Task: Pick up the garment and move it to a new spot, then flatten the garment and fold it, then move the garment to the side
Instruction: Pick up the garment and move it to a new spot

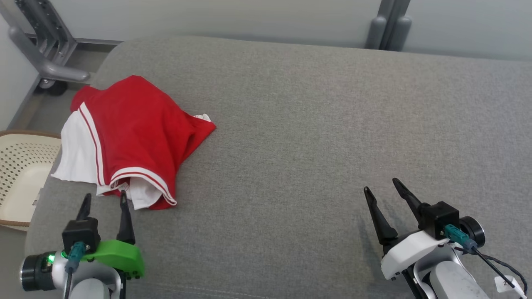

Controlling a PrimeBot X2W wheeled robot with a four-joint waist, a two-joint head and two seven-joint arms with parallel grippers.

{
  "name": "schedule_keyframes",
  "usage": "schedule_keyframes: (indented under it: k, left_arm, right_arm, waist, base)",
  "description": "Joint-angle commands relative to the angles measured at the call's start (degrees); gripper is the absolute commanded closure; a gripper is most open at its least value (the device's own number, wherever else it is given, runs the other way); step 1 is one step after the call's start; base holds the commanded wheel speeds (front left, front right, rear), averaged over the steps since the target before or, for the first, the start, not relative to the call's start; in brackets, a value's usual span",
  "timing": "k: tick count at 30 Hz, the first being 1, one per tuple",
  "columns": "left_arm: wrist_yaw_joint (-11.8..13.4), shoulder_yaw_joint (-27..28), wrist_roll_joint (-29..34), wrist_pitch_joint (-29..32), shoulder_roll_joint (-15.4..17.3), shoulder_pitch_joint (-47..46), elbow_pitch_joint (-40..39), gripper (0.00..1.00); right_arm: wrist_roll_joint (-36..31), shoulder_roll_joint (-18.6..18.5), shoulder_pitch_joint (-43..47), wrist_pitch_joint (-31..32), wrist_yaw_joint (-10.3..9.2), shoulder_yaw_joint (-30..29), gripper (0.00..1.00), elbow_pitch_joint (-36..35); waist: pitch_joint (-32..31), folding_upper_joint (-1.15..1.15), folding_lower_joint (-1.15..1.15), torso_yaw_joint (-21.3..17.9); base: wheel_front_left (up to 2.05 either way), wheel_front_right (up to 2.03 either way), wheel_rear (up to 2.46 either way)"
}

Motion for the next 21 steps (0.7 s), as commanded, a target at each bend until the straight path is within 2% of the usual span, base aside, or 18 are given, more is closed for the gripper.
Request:
schedule_keyframes:
  k: [1, 11, 12, 15, 21]
  left_arm:
    - [0.49, 0.56, 0.32, -0.2, 0.64, -1.51, 0.65, 0.0]
    - [1.98, 4.54, -0.95, -0.2, 3.44, -9.81, 8.67, 0.0]
    - [2.03, 5.63, -1.95, -0.2, 3.36, -10.35, 8.68, 1.0]
    - [1.34, 7.93, -3.07, -0.21, 3.26, -11.03, 5.38, 1.0]
    - [-0.27, 9.46, -2.23, -0.21, 1.2, -10.41, -7.53, 1.0]
  right_arm:
    - [0.17, -0.32, -0.83, -0.18, -0.02, 0.01, 0.0, -0.02]
    - [1.52, -1.31, -3.83, -0.18, -0.02, 0.63, 0.0, -0.54]
    - [1.61, -1.19, -3.97, -0.18, -0.02, 0.46, 0.0, -0.69]
    - [1.88, -0.88, -4.25, -0.18, -0.02, 0.29, 0.0, -0.95]
    - [2.53, 0.3, -3.38, -0.18, -0.02, -0.78, 0.0, -0.85]
  waist:
    - [3.69, 0.0, 0.0, -3.67]
    - [9.34, 0.0, 0.0, -9.02]
    - [9.47, 0.0, 0.0, -9.37]
    - [9.34, 0.0, 0.0, -10.17]
    - [7.42, 0.0, 0.0, -10.27]
  base:
    - [0.0, 0.0, 0.0]
    - [0.0, 0.0, 0.0]
    - [0.0, 0.0, 0.0]
    - [0.0, 0.0, 0.0]
    - [0.0, 0.0, 0.0]
